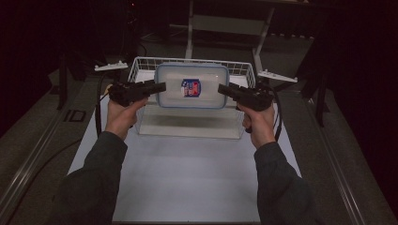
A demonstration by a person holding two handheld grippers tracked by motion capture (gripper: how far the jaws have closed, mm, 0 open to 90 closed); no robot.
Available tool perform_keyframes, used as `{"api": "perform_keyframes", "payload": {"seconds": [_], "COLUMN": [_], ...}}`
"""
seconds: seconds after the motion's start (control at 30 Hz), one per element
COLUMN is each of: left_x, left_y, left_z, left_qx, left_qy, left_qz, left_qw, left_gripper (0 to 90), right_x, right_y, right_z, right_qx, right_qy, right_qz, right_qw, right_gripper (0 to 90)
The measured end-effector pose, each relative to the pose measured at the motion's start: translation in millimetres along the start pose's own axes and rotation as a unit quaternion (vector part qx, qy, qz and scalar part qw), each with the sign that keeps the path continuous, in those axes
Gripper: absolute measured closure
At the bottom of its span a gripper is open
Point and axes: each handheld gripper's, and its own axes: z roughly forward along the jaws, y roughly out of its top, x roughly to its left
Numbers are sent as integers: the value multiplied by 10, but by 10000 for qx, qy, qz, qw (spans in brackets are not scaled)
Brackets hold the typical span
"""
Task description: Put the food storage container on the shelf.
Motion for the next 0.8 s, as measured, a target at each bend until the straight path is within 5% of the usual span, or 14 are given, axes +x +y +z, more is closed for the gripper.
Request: {"api": "perform_keyframes", "payload": {"seconds": [0.37,0.8], "left_x": [124,99], "left_y": [23,98], "left_z": [82,128], "left_qx": [-65,-57], "left_qy": [161,533], "left_qz": [-274,-178], "left_qw": [9995,9984], "left_gripper": [484,471], "right_x": [-119,-155], "right_y": [-8,-10], "right_z": [130,189], "right_qx": [66,81], "right_qy": [-81,-160], "right_qz": [188,214], "right_qw": [9998,9996], "right_gripper": [515,507]}}
